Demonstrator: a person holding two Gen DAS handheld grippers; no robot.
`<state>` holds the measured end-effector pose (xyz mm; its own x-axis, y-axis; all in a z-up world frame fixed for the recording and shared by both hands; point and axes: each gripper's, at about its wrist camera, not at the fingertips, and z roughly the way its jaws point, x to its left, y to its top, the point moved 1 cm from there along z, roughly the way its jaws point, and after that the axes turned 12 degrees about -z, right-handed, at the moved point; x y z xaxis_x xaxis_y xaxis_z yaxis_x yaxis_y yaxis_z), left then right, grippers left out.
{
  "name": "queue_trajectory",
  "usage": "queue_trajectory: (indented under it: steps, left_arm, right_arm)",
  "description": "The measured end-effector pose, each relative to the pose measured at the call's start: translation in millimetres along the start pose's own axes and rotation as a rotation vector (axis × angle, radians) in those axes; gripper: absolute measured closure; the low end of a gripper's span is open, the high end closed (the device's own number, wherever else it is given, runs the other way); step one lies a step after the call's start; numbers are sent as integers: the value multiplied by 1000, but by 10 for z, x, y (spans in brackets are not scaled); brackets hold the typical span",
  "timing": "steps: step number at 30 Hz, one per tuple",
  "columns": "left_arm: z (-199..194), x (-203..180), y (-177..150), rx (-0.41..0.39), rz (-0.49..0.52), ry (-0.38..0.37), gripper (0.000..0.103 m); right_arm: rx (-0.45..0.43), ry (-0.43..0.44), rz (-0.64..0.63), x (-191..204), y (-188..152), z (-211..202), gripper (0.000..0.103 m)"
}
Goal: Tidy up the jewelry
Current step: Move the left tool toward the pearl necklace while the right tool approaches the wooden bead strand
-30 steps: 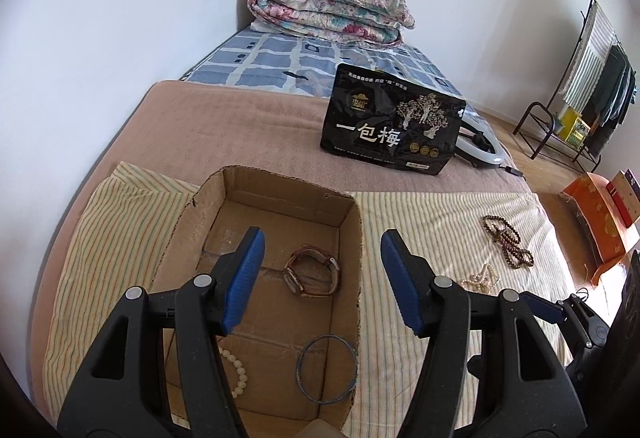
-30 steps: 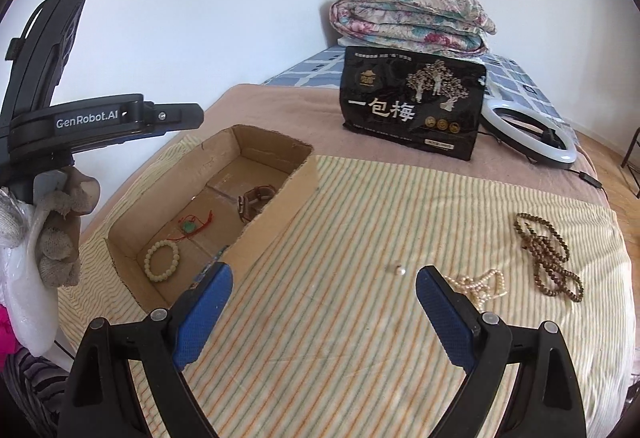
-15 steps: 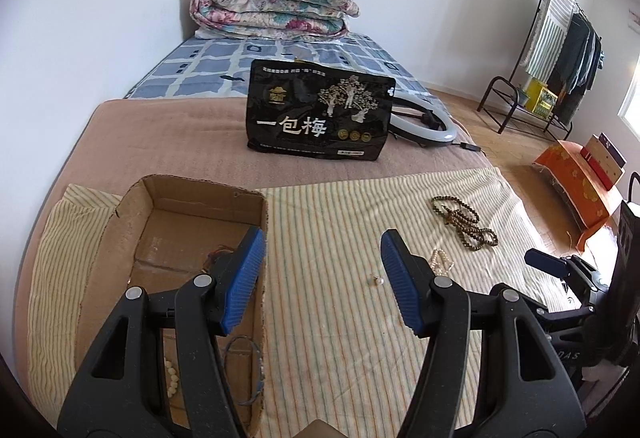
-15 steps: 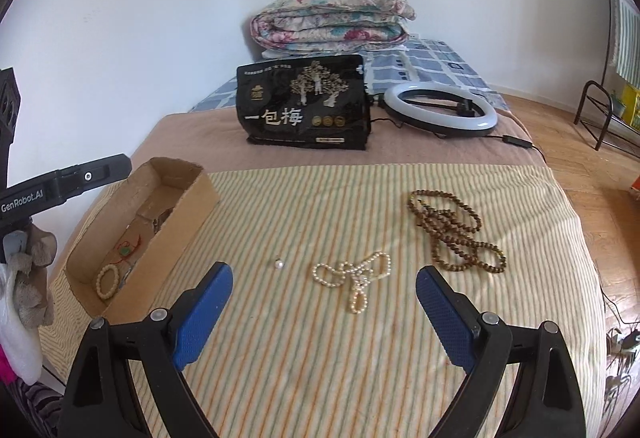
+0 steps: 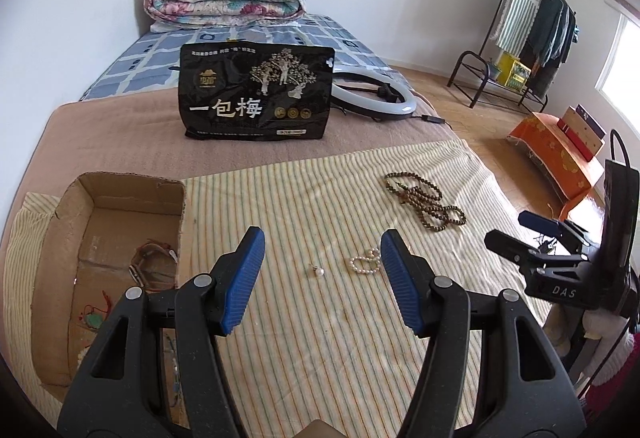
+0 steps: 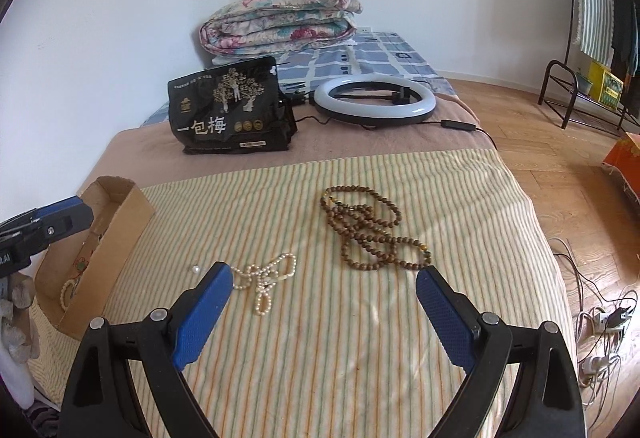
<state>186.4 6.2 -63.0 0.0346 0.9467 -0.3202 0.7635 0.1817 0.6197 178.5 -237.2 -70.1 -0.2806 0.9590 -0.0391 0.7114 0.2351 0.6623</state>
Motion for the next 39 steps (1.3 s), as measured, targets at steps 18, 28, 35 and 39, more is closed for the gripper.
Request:
queue_trajectory:
  steps: [18, 28, 35, 39]
  left_arm:
    - [622, -515, -336, 162, 115, -60, 41]
    - [991, -702, -453, 215, 178, -58, 41]
    - [1232, -739, -484, 237, 215, -44, 41]
    - [1366, -710, -506, 251, 233, -24, 41]
  right_arm:
    - [92, -41, -103, -391, 72, 633, 5]
    - [130, 37, -108, -505, 14, 1027, 5]
    - [140, 62, -117, -520, 26, 1236, 5]
    - [159, 69, -121, -526, -2, 1368, 5]
